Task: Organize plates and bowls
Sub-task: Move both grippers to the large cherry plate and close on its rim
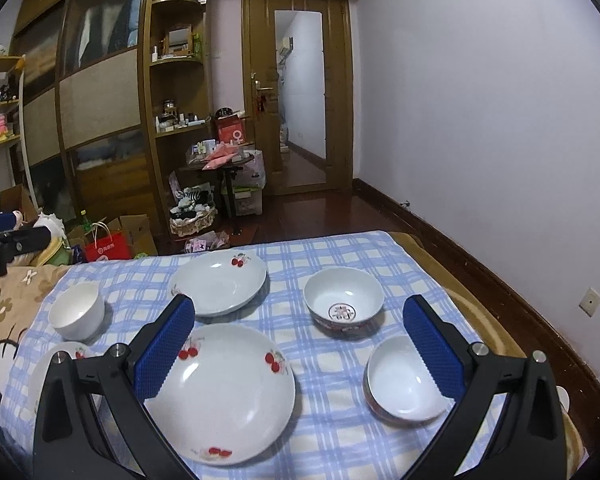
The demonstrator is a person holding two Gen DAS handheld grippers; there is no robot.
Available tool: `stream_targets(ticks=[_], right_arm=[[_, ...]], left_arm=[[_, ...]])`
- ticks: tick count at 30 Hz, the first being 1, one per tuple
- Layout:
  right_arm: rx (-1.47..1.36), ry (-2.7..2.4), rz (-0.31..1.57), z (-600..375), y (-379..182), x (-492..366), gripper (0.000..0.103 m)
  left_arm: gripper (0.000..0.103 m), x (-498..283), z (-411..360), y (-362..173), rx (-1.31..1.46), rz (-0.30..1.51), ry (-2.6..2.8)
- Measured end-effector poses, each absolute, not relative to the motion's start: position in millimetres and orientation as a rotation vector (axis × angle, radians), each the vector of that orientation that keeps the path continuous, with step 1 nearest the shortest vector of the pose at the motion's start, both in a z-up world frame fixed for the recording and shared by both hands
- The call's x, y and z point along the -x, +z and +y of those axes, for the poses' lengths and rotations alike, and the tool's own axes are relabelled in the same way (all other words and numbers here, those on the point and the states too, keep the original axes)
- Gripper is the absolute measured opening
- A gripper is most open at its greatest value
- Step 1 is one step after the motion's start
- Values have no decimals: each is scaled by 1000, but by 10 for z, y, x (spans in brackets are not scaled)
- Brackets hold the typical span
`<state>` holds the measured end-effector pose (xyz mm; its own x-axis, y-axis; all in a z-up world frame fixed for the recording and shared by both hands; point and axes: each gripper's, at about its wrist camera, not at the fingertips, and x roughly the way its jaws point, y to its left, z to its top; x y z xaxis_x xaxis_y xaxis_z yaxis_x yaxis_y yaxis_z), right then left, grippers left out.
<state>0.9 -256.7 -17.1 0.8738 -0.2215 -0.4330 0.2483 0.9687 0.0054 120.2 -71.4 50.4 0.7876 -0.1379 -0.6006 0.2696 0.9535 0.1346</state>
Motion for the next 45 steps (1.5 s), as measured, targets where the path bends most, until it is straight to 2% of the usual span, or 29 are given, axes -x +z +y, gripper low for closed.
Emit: stream_targets(ticks=[21,35,36,41,45], right_arm=[[-62,-212,609,-2545,-794,-440,103],[-84,-170,676,-2601,-1088,-601,103],[-83,-169,681,-2601,-1105,-611,101],[-79,-153,737,-2584,-1192,-667,76],[-114,-124,792,-2600,-1282,-696,72]], left_arm=[[98,-1624,-1037,-483,-267,819,-273],[98,-1732,-1134,-924,-303,928,-291],[98,-1743,-1132,-955,-302,939,-289],[98,-1769,-1136,-1035,-311,971,-292],[98,-1799,-1122,-1102,-289,1024,-298]])
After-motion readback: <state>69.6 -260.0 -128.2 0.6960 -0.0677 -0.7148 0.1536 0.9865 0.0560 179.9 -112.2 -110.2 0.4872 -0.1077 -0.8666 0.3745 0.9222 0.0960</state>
